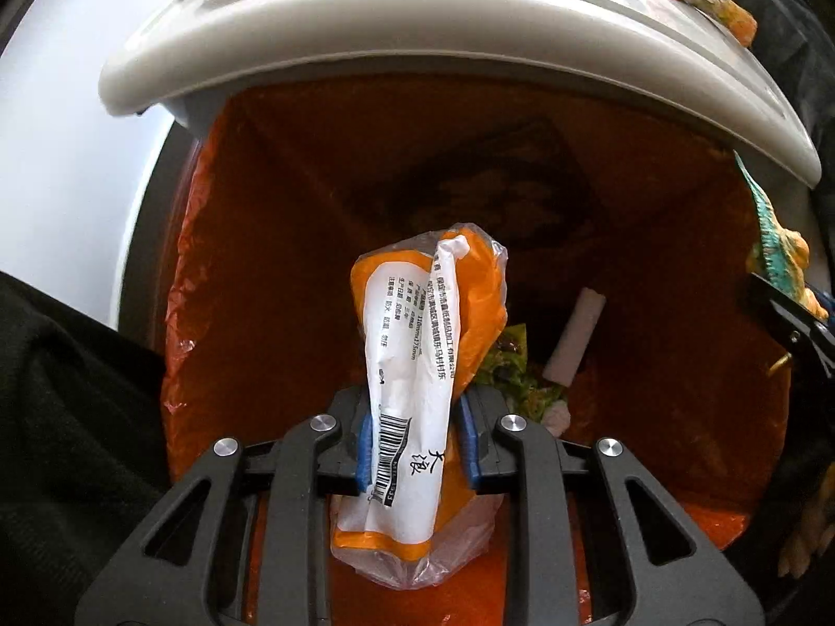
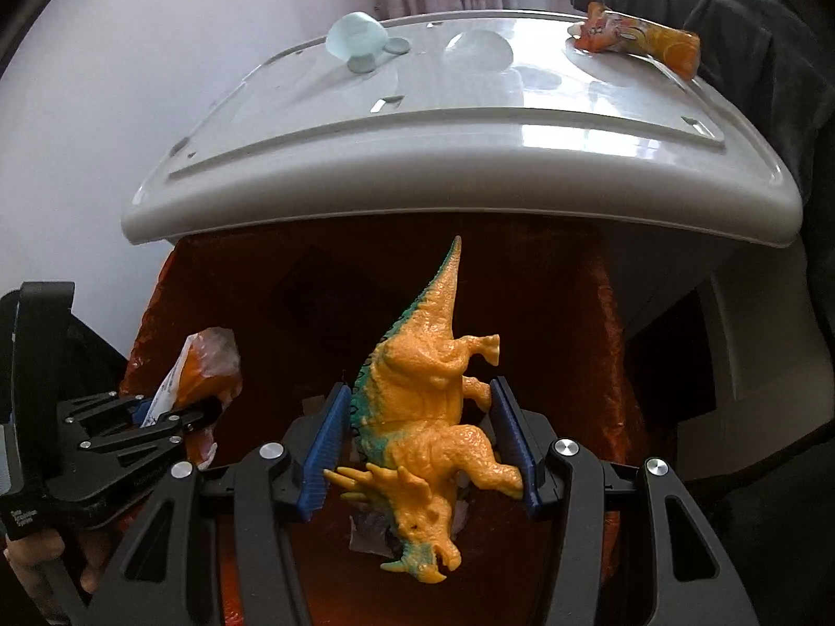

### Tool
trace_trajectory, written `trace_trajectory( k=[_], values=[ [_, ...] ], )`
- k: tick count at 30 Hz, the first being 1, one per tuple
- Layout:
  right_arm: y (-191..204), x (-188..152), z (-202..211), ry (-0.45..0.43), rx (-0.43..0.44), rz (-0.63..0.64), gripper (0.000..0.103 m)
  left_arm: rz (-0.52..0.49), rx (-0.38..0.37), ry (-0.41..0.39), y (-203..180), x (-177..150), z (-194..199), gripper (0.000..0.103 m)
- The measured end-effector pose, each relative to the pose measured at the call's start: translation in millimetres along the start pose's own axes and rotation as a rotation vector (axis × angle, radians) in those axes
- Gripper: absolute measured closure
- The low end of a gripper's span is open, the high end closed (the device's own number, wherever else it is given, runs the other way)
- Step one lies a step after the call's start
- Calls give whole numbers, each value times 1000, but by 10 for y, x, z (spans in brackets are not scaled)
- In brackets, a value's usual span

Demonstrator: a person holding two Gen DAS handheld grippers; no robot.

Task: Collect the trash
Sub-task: 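Move both tools over the bin and open them, dropping bag and dinosaur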

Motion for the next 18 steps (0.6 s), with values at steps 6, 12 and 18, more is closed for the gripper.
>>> trace_trajectory(
  k=[6, 12, 18],
  values=[
    [27, 61, 67, -41, -31, 28, 17, 28, 56, -39, -27, 37, 59, 22],
    [-94, 88, 142, -70, -16, -33, 17, 21, 66, -36, -62, 17, 58, 22],
    [-232, 133, 175, -77, 14, -114, 17, 22, 51, -48, -31, -3, 92, 22]
  ],
)
Point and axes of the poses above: each gripper's, at about its wrist camera, not at the fingertips, and z roughly against the way its jaws point, y to its left, x to its top, the point moved 2 cm from there along -z, roughly the way its jaws point, and after that the axes turned 6 degrees about z, right-handed, at the moved point
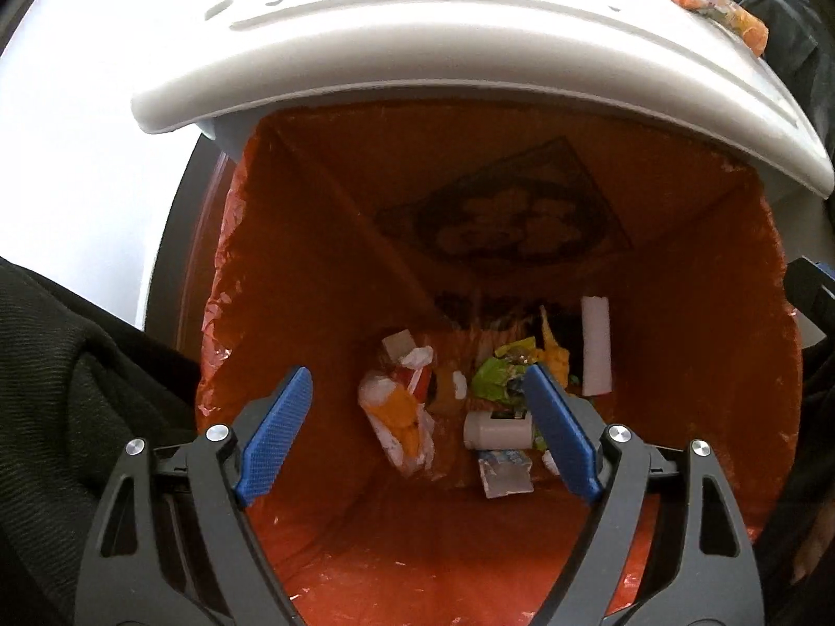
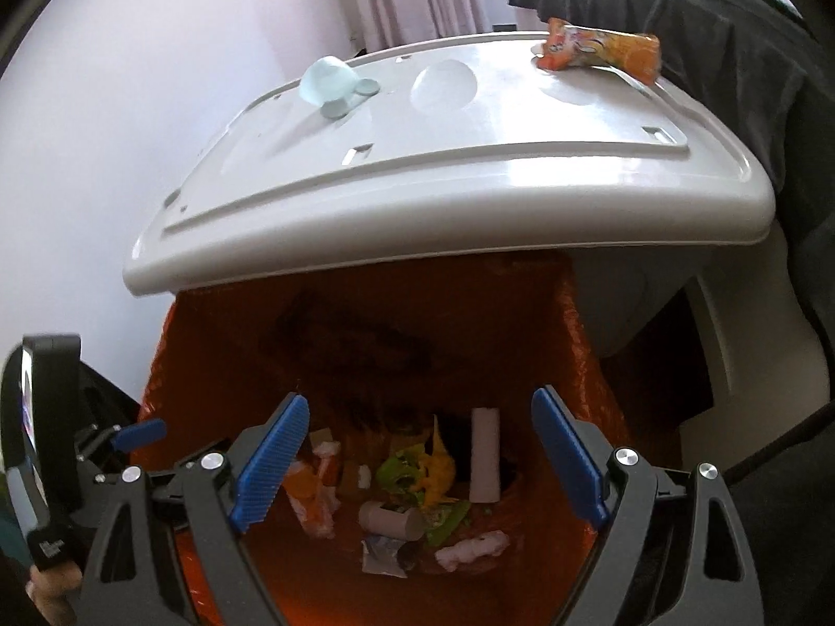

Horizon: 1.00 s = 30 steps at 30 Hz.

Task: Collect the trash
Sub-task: 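Move both tools over the bin and open them, dropping bag and dinosaur, then reach the right tool to the orange snack pouch on the lid and grasp it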

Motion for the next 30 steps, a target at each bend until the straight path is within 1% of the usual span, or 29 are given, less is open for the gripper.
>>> trace_trajectory(
  k=[3, 4, 6, 8, 9, 11, 13, 15, 16, 18, 20, 22, 24, 26, 27, 28, 30],
  values=[
    [-48, 131, 58, -11, 28, -22, 17, -10, -61, -35, 28, 55, 95, 22],
    [-81, 243, 105, -26, 36, -19, 17, -29, -86, -55, -4, 118, 161, 22],
    [-143, 446, 162, -43, 45, -2, 17, -76, -107, -101, -70, 268, 275, 22],
    [-269, 794, 227, -71, 2, 52, 17, -119, -107, -153, -122, 453, 385, 22],
    [-324, 926, 248, -81, -16, 69, 16, -140, -111, -177, -153, 559, 436, 22],
    [-482, 1293, 289, -106, -63, 120, 15, -173, -127, -217, -218, 794, 538, 22],
    [-643, 1690, 292, -138, -136, 210, 13, -189, -138, -251, -275, 1058, 622, 22],
    [-781, 1994, 226, -140, -188, 294, 12, -196, -137, -279, -304, 1252, 652, 21],
    [-876, 2177, 146, -129, -225, 342, 12, -194, -131, -299, -314, 1338, 649, 21],
    [-1027, 2436, -10, -97, -267, 401, 12, -196, -126, -332, -325, 1438, 623, 21],
    [-1187, 2666, -257, -33, -301, 463, 12, -190, -98, -345, -316, 1466, 524, 21],
    [-1300, 2783, -463, 17, -323, 524, 12, -174, -87, -322, -325, 1474, 445, 21],
    [-1367, 2864, -672, 64, -346, 581, 12, -151, -118, -263, -313, 1512, 338, 21],
    [-1420, 2897, -902, 113, -357, 637, 13, -146, -123, -255, -308, 1543, 313, 21],
    [-1436, 2904, -994, 129, -363, 664, 14, -151, -114, -263, -314, 1546, 312, 21],
    [-1446, 2908, -1103, 149, -369, 697, 18, -156, -105, -272, -315, 1546, 315, 21],
    [-1485, 2930, -1264, 189, -362, 719, 27, -163, -101, -284, -327, 1562, 326, 21]
  ],
)
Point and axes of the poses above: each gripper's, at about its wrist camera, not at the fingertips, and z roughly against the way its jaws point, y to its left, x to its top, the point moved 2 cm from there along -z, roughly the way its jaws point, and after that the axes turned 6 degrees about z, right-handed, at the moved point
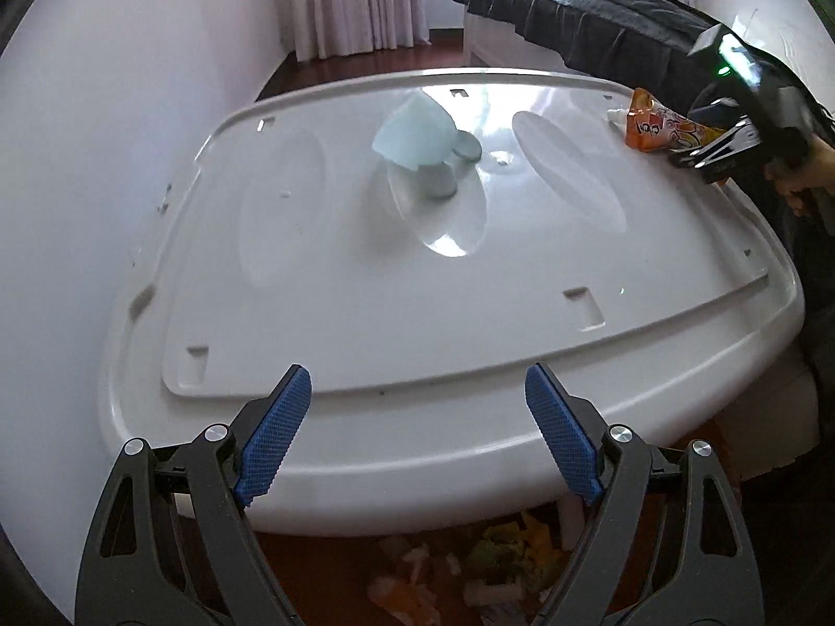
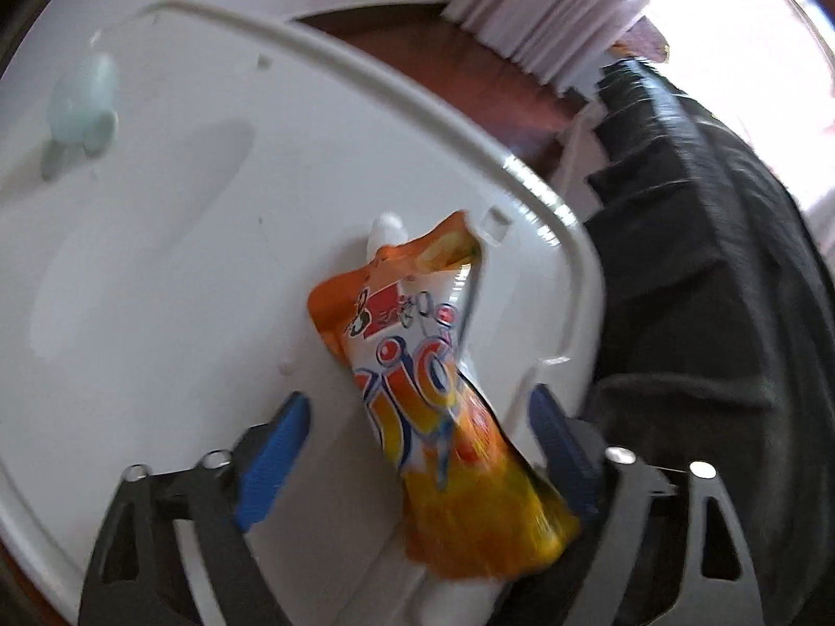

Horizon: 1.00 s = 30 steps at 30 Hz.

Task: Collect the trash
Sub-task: 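Reach the right tool to the orange snack pouch on the lid and grasp it, then grasp the pale blue cup with the left tool while the right holds the pouch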

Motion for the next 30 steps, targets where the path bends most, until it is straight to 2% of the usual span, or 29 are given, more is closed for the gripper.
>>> trace_trajectory(
  k=[1, 4, 5, 7, 10, 12, 15, 18, 20, 22, 25, 27, 30],
  values=[
    [-49, 27, -19, -26, 24, -24, 27, 1, -4, 2, 1, 3, -11, 21],
    [-204, 103, -119, -17, 112, -126, 41, 17, -38, 30, 0, -4, -53, 21],
    [-224, 107, -135, -14, 121, -162, 41, 19, -43, 36, -8, -5, -64, 21],
    [-186, 111, -117, -10, 114, -203, 50, 20, -47, 38, -13, -15, -53, 21],
    [-63, 85, -29, -3, 64, -264, 56, 23, -49, 27, -6, -24, -2, 21],
    [18, 57, 57, -14, 71, -326, 59, 33, -52, 27, 11, -31, 19, 21],
    [141, -40, 223, -45, 156, -469, 62, 52, -50, 17, 54, -31, 48, 21],
    [292, -215, 462, -115, 307, -637, 62, 77, -36, 7, 131, -42, 80, 21],
    [422, -397, 683, -187, 445, -782, 62, 106, -44, 13, 198, -63, 95, 21],
    [546, -557, 875, -251, 528, -894, 62, 134, -52, 15, 264, -89, 107, 21],
    [770, -757, 1125, -329, 600, -1013, 62, 149, -34, 3, 335, -121, 118, 21],
    [883, -844, 1255, -369, 580, -1049, 62, 151, -16, -2, 351, -117, 104, 21],
    [936, -883, 1339, -391, 501, -1030, 62, 158, -29, 9, 308, -24, 62, 21]
  ],
)
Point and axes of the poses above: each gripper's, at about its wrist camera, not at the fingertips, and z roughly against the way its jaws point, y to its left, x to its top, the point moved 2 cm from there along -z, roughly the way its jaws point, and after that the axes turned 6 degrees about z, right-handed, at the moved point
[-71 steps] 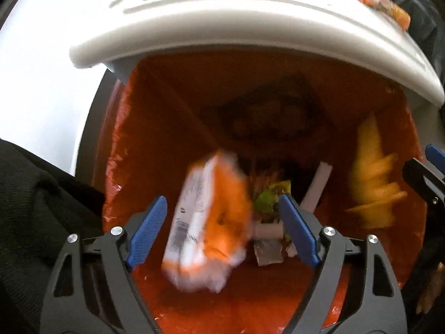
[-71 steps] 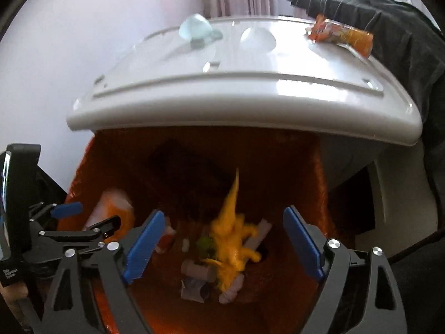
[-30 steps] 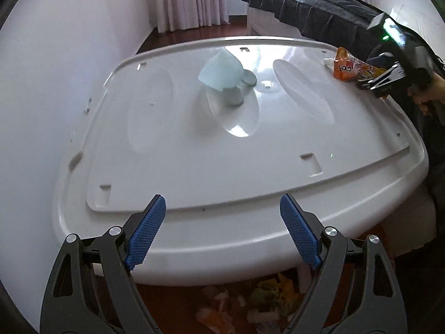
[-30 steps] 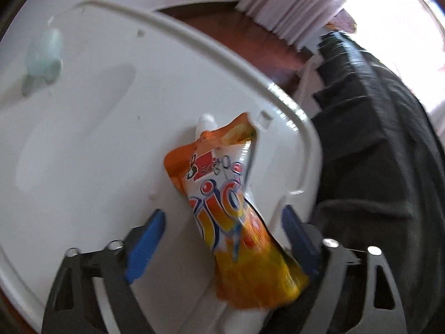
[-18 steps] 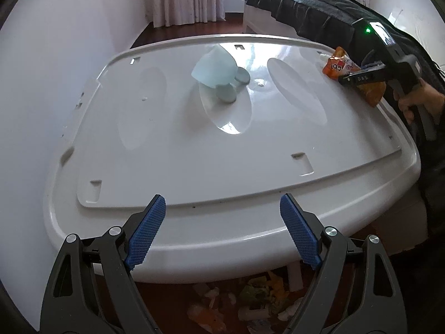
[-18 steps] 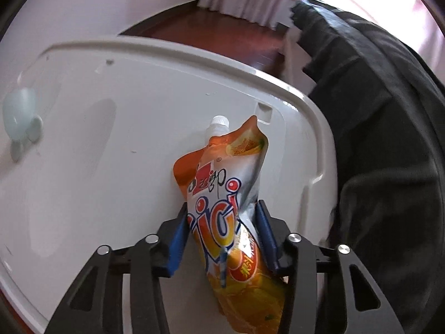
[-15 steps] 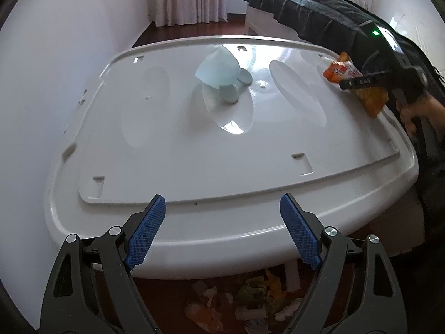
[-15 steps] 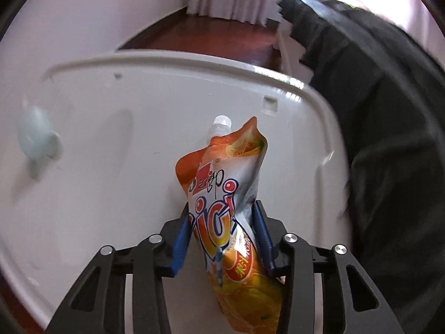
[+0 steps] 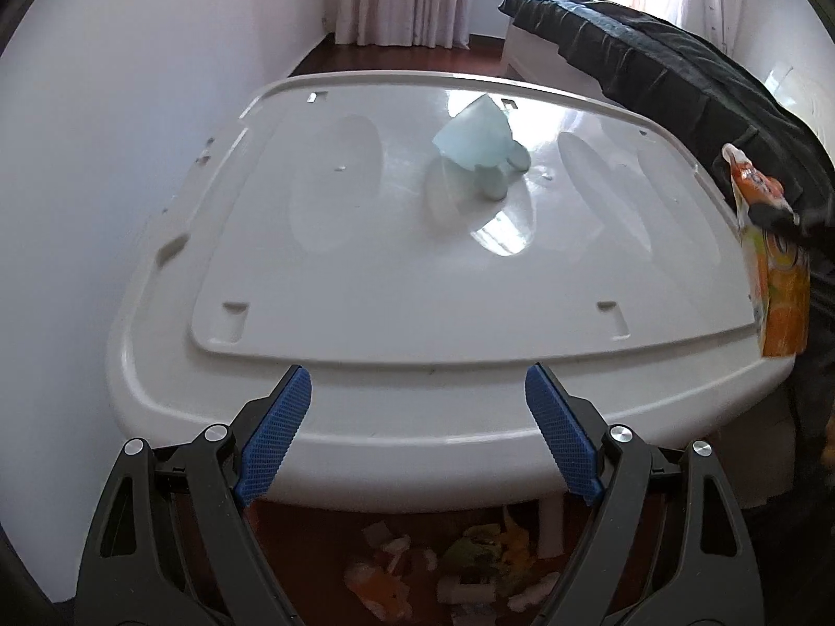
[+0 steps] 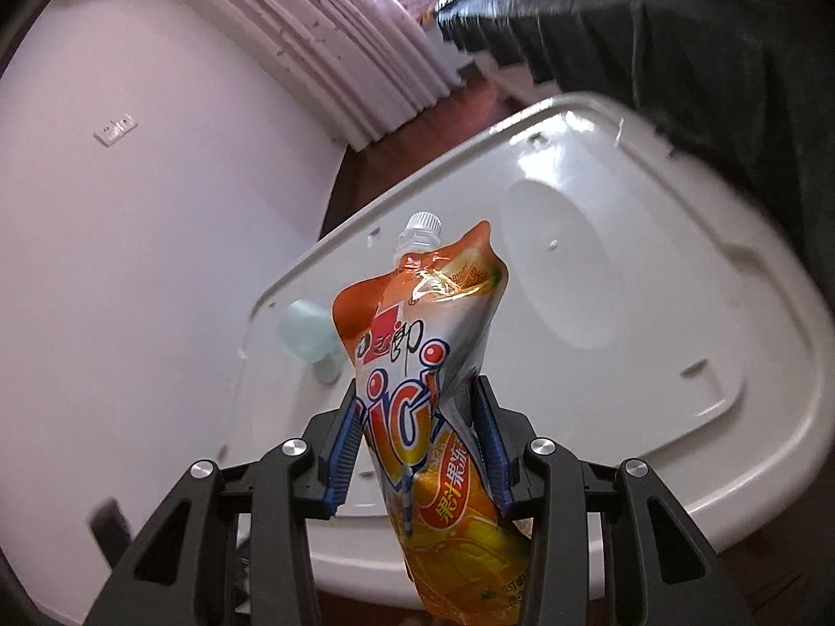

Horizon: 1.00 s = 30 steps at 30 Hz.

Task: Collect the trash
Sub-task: 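Grasp the pale blue cup with the left tool while the right holds the pouch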

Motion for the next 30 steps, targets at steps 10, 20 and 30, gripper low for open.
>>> trace_trajectory(
  k=[10, 20, 30],
  values=[
    [-57, 240, 242, -109, -31, 31, 62, -128, 2, -41, -500, 985, -524, 21],
    [-323, 324, 252, -105, -28, -56, 62, -561, 20, 25, -714, 1321, -1036, 21],
    [-115, 322, -20, -62, -29, -9, 62, -569, -30, 15, -630, 1262, -1264, 49]
  ],
)
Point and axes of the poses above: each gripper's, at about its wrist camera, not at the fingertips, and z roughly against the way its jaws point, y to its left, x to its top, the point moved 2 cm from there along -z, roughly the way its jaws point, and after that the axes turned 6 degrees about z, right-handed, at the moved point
